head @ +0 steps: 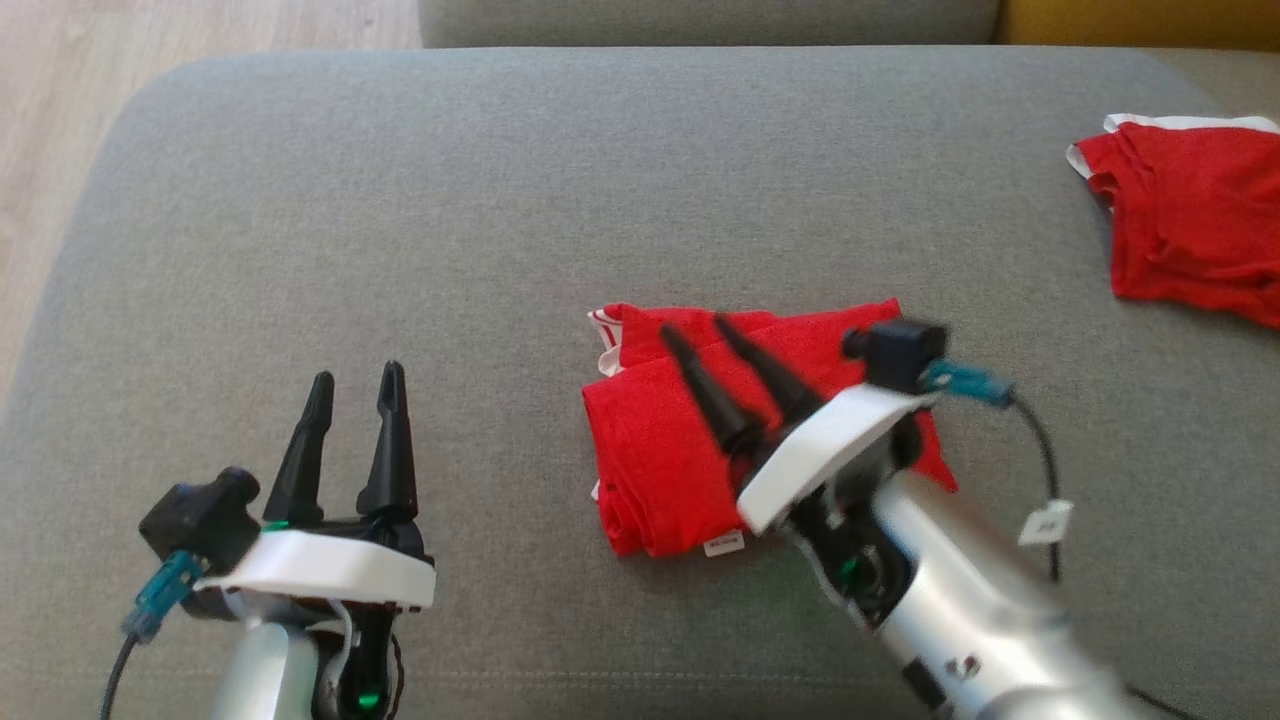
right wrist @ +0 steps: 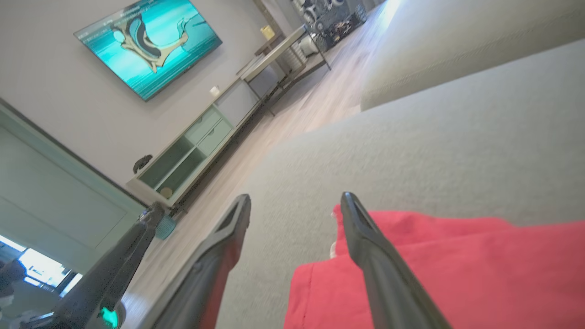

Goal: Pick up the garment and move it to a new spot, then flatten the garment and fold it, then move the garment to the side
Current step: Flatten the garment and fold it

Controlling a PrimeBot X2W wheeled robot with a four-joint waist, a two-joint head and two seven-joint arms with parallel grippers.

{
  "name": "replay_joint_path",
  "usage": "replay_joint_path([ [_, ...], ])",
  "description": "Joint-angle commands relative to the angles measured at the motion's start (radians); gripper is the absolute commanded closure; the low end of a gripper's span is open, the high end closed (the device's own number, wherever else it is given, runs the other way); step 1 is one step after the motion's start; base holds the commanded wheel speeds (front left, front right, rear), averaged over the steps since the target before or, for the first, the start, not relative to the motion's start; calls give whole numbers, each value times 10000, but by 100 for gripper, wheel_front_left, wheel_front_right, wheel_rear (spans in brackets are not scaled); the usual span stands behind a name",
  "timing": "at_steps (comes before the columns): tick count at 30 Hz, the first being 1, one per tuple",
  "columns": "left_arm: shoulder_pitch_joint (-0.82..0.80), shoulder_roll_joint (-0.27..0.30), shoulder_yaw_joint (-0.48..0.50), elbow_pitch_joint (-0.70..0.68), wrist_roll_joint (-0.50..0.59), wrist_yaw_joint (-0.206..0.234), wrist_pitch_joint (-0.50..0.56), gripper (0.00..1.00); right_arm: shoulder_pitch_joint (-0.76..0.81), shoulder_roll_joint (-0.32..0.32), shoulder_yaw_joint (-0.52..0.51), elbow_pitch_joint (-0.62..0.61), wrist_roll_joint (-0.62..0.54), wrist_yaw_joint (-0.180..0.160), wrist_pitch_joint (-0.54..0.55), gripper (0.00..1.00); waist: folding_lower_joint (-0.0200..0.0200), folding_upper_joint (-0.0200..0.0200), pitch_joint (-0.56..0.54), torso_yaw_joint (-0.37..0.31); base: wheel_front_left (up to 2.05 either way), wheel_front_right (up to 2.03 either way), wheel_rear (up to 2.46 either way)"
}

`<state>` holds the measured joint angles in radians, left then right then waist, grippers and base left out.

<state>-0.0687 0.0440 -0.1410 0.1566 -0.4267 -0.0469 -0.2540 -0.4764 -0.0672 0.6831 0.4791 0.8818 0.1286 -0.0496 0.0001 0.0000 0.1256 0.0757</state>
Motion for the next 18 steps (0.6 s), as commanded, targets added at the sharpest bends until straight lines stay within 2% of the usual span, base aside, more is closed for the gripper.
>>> replay_joint_path([
  [1, -384, 62, 398, -341, -55, 46, -78, 0, -425, 169, -172, -361, -238, 21, -150, 0, -1, 0, -8, -37, 0, 0, 0],
  [7, -382, 62, 441, -394, -59, 74, -78, 0, -517, 170, -2317, -280, -2262, 21, 19, 0, -1, 0, -43, -195, 0, 0, 0],
  [11, -450, 62, 441, -490, -69, 66, -78, 0, -208, 48, -3866, -708, -3976, 21, 188, 0, -1, 0, -24, -280, 0, 0, 0],
  [15, -590, 62, 357, -523, 90, -46, -78, 0, 320, -211, -4928, -1410, -5513, 21, 129, 0, -1, 0, 48, -411, 0, 0, 0],
  [18, -765, 62, 359, -542, 152, -87, -78, 0, 830, -306, -5399, -1904, -6233, 21, 72, 0, -1, 0, 85, -499, 0, 0, 0],
])
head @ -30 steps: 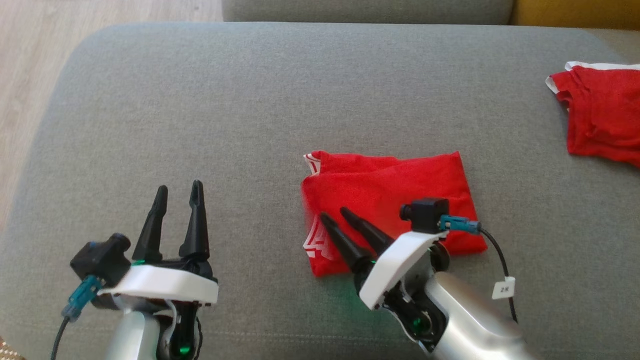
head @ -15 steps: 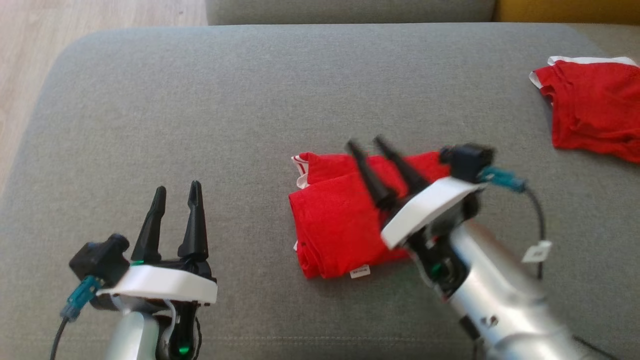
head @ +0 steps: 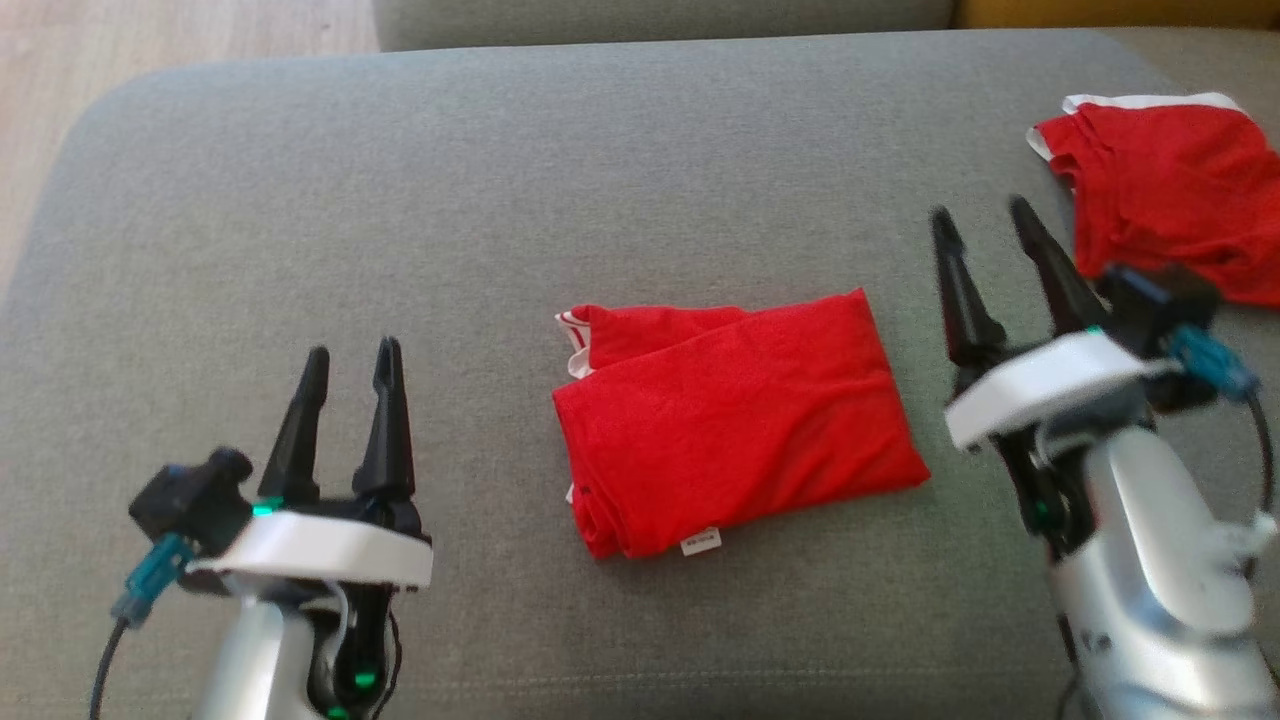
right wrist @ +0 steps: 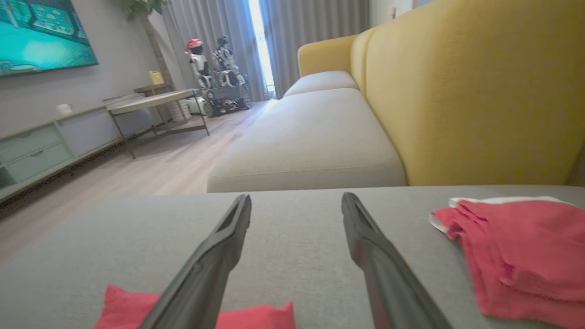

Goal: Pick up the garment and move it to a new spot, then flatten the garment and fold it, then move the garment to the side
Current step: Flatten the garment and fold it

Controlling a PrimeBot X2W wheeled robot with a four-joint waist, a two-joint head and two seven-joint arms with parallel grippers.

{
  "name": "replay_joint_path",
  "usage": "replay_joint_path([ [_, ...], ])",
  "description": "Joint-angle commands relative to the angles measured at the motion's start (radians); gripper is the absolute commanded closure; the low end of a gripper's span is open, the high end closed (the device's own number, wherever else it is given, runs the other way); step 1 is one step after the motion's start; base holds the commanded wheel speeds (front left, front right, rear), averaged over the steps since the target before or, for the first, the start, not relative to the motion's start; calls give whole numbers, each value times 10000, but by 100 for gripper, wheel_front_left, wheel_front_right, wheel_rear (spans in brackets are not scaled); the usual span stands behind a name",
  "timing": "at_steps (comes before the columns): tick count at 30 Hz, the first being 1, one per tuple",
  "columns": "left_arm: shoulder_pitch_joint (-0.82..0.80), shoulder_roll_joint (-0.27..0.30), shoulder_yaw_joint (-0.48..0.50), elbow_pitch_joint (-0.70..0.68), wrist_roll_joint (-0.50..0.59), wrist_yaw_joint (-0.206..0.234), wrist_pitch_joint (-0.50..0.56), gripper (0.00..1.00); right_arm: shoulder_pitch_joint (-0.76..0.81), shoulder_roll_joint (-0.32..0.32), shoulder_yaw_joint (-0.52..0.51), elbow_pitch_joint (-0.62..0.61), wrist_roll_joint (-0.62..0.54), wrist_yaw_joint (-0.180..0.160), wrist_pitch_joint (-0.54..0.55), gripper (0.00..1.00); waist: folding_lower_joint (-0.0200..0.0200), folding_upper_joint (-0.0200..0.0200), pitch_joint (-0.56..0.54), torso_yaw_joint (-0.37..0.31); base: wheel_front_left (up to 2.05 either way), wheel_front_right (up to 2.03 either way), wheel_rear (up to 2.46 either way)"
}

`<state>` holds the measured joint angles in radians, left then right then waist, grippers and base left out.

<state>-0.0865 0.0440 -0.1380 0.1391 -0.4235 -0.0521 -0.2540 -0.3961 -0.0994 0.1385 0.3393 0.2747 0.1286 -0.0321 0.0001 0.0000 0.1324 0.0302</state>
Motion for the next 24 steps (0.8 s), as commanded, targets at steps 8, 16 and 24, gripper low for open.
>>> replay_joint_path([
  [8, -599, 62, 223, -387, 206, -69, -78, 0, 1521, 44, -1374, -1503, -2123, 21, -1285, 0, -1, 0, -35, -299, 0, 0, 0],
  [16, -272, 62, 103, -335, 136, 19, -78, 0, 2434, 412, -1968, -1562, -2822, 21, -1988, 0, -1, 0, -100, -466, 0, 0, 0],
  [24, -153, 62, -20, -324, 136, 65, -78, 0, 2587, 486, -1949, -1175, -2783, 21, -2220, 0, -1, 0, -141, -535, 0, 0, 0],
])
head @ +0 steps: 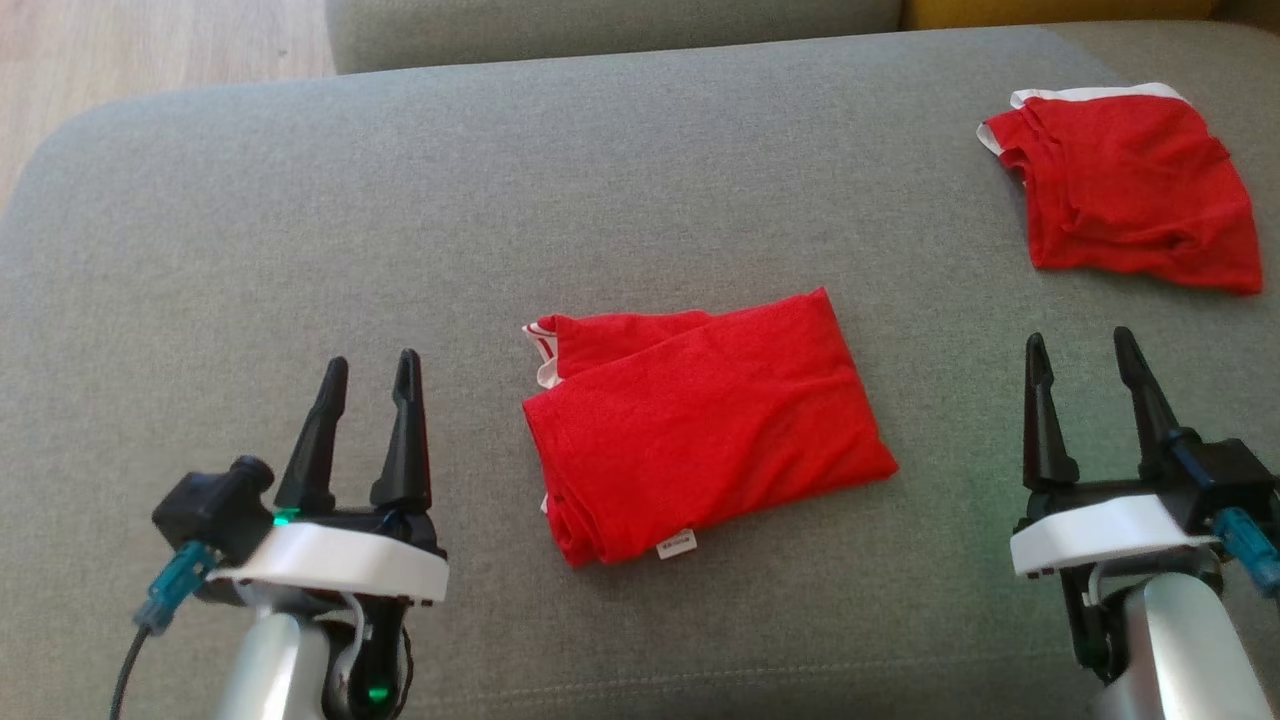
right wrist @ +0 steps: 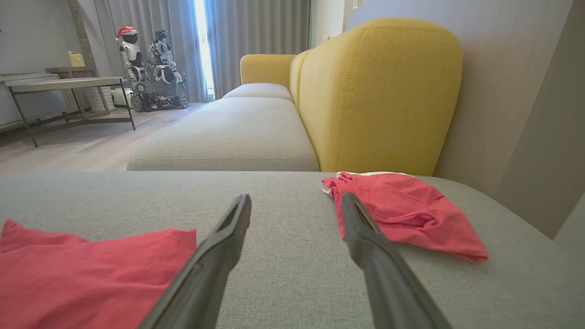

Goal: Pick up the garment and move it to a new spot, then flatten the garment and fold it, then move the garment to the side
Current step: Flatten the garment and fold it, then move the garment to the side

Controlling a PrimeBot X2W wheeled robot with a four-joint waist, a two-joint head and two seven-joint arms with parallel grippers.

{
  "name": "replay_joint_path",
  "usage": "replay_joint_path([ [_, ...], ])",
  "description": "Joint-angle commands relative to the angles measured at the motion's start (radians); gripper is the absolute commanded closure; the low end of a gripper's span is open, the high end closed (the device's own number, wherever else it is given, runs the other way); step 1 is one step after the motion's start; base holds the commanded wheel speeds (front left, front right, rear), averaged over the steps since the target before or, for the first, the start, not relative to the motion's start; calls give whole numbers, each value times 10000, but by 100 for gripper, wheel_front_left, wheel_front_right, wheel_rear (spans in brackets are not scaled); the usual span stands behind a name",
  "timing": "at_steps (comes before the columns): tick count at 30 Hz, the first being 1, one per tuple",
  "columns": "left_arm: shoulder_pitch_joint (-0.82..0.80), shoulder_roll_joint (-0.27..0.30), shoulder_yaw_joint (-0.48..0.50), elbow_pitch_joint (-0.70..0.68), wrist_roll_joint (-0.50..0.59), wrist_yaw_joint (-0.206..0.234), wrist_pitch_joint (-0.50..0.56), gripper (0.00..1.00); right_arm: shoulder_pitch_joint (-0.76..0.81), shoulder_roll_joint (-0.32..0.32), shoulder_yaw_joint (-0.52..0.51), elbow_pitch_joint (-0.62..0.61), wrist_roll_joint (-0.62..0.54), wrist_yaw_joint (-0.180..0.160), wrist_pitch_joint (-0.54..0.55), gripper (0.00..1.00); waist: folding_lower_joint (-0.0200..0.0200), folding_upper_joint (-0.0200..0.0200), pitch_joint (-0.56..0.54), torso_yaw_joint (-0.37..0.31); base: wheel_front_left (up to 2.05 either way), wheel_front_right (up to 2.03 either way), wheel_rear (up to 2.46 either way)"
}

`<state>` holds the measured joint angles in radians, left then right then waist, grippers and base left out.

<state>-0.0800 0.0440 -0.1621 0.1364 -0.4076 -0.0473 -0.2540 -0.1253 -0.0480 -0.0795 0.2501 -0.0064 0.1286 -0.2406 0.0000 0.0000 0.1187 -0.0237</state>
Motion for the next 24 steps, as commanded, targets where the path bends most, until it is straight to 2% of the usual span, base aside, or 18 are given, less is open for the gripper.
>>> replay_joint_path([
  [1, -217, 62, 201, -292, -22, 18, -78, 0, -132, -27, 252, -251, 89, 21, -147, 0, 0, 0, -13, 6, 0, 0, 0],
  [16, -382, 62, 157, -376, -116, 74, -78, 0, -392, -23, 708, -1, 453, 21, -155, 0, 0, 0, 312, 196, 0, 0, 0],
  [24, -602, 62, 99, -357, -156, 58, -78, 0, -882, -23, 1294, 755, 824, 21, 319, 0, 0, 0, 689, 431, 0, 0, 0],
])
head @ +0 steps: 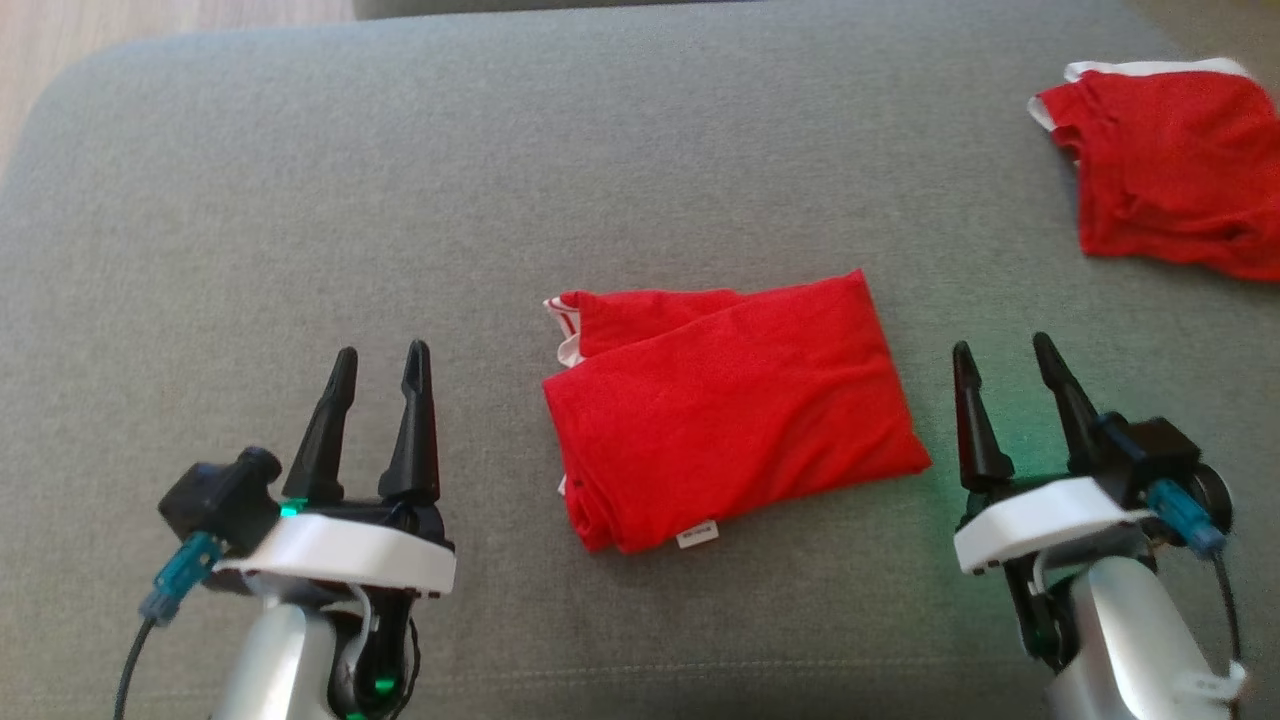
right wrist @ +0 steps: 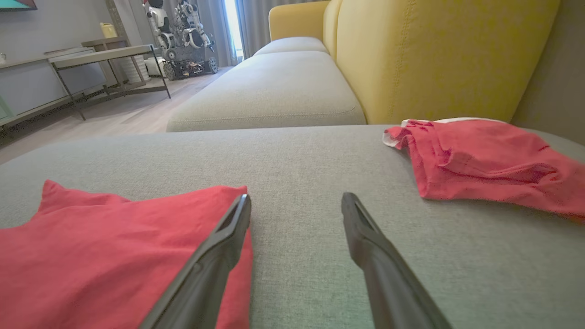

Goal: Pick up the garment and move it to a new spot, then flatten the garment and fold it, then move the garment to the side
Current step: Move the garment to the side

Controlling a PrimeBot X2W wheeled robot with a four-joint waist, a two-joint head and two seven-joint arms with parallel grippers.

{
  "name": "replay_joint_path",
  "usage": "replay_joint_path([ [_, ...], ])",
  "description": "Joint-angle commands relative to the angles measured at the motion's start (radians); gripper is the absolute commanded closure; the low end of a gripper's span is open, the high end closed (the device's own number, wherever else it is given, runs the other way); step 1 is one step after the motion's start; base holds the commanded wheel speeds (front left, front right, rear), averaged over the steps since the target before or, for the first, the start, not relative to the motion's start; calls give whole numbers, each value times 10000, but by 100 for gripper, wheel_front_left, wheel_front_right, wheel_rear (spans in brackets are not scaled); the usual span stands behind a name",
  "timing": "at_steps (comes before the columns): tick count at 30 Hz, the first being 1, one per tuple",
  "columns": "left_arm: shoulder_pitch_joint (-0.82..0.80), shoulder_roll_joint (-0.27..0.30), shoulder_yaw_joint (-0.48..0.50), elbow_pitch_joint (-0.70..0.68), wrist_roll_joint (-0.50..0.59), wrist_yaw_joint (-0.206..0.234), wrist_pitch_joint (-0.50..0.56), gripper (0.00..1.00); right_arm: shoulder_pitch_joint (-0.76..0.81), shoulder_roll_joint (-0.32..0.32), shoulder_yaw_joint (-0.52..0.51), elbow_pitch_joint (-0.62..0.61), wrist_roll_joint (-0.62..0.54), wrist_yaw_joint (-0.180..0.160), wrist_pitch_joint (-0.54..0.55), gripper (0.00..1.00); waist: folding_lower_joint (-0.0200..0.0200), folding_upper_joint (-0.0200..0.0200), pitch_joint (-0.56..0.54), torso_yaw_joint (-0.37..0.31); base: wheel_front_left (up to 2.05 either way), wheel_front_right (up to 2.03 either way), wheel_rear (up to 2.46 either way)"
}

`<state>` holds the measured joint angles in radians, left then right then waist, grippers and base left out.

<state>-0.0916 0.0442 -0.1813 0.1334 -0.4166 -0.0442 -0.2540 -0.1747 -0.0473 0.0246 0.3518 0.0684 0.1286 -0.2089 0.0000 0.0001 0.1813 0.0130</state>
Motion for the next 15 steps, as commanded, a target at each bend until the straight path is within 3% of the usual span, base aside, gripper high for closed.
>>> replay_joint_path([
  [1, -502, 60, 279, -315, -72, 26, -78, 0, -438, -30, 304, -130, 103, 21, 57, 0, 0, -1, 97, 101, 0, 0, 0],
  [15, -743, 60, 244, -275, -86, 30, -78, 0, -1085, -30, 1129, 1245, 1080, 21, 621, 0, 0, -1, 539, 453, 0, 0, 0],
])
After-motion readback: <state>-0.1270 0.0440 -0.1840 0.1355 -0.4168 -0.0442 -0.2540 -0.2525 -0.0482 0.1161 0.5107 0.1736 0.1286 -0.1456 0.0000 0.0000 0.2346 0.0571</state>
